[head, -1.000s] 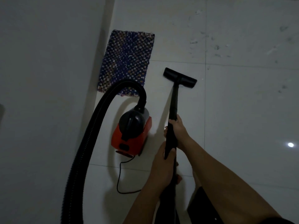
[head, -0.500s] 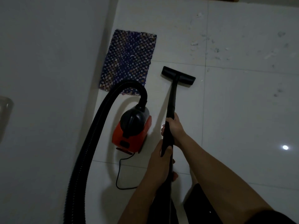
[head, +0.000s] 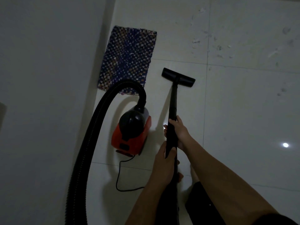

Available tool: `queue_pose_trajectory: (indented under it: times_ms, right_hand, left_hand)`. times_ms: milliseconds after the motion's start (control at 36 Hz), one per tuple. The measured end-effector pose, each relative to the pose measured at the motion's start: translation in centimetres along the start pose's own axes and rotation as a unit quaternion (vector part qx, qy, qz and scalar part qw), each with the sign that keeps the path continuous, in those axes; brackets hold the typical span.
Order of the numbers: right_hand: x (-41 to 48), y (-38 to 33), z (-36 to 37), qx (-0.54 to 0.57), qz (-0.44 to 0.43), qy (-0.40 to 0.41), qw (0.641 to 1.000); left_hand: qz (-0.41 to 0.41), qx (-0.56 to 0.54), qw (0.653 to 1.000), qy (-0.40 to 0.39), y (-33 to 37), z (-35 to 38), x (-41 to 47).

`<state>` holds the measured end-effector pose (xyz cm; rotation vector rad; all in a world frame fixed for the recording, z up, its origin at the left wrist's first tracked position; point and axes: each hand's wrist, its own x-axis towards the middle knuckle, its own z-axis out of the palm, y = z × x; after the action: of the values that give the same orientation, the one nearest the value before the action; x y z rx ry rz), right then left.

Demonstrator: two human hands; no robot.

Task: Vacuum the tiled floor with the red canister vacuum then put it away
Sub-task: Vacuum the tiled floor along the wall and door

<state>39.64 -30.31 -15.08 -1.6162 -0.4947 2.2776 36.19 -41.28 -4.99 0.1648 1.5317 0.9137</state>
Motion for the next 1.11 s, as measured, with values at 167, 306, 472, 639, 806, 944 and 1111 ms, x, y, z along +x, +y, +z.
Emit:
queue_pose_trajectory:
  times_ms: [167,306,472,639,806,944,1111]
  right_hand:
    - [1.4,-2.2,-0.4,0.050,-0.005,-0.024,0.998]
    - [4.1,-5.6,-0.4,0.006,0.010,0.001,1.000]
    - [7.0,-11.3,-1.4,-0.058,0.016,-0.016,0.998]
    - [10.2,-16.7,-2.7,-0.116,0.038,-0.023,0.992]
    - [12.7,-20.3,-2.9,-0.173,0.043,-0.034,0.983]
    - [14.5,-22.2,-2.1,-0.194,0.042,-0.042,0.979]
    - [16.8,-24.2,0.5,-0.205,0.039,-0.041,0.977]
  left_hand:
    - [0.003,-0.017,1.000,0.013,1.1,1.5,2.7]
    - [-0.015,-0.030,0.999,0.034,2.9,3.5,5.7]
    - [-0.039,-0.028,0.998,0.045,6.5,7.1,9.6]
    - [-0.056,-0.039,0.996,0.051,9.5,10.9,13.3]
    - [-0.063,-0.080,0.993,0.057,12.0,12.7,16.0]
    - [-0.055,-0.067,0.994,0.069,13.5,12.7,18.0]
    - [-0.067,-0.055,0.994,0.062,16.9,11.0,20.1]
